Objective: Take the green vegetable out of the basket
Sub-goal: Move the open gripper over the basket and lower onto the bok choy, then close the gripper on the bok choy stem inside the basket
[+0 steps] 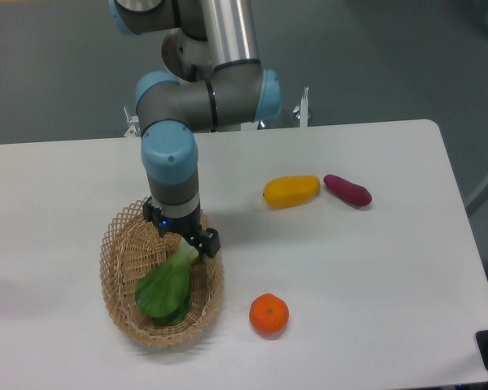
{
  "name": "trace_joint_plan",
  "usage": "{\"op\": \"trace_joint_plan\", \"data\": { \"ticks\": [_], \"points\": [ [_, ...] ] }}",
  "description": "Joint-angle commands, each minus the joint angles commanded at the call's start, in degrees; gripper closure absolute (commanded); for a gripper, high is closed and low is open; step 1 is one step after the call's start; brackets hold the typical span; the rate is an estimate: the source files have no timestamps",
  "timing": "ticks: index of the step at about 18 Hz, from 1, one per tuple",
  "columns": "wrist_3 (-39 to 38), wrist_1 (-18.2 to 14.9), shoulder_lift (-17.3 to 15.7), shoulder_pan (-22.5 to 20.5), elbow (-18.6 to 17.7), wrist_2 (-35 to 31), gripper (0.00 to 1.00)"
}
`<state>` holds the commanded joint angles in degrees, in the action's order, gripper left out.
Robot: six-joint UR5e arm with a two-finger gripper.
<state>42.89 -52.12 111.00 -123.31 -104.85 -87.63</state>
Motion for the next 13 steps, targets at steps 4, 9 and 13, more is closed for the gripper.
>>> {"op": "trace_joint_plan", "data": {
  "ticks": [4, 9, 13],
  "points": [
    [0.1, 0.1, 0.7, 0.1, -0.4, -0.1, 0.00],
    [-0.1, 1.8, 1.9, 0.2, -0.6, -1.7, 0.00],
    [-1.1, 3.0, 2.6, 0.3, -0.6, -1.8, 0.04]
  ]
}}
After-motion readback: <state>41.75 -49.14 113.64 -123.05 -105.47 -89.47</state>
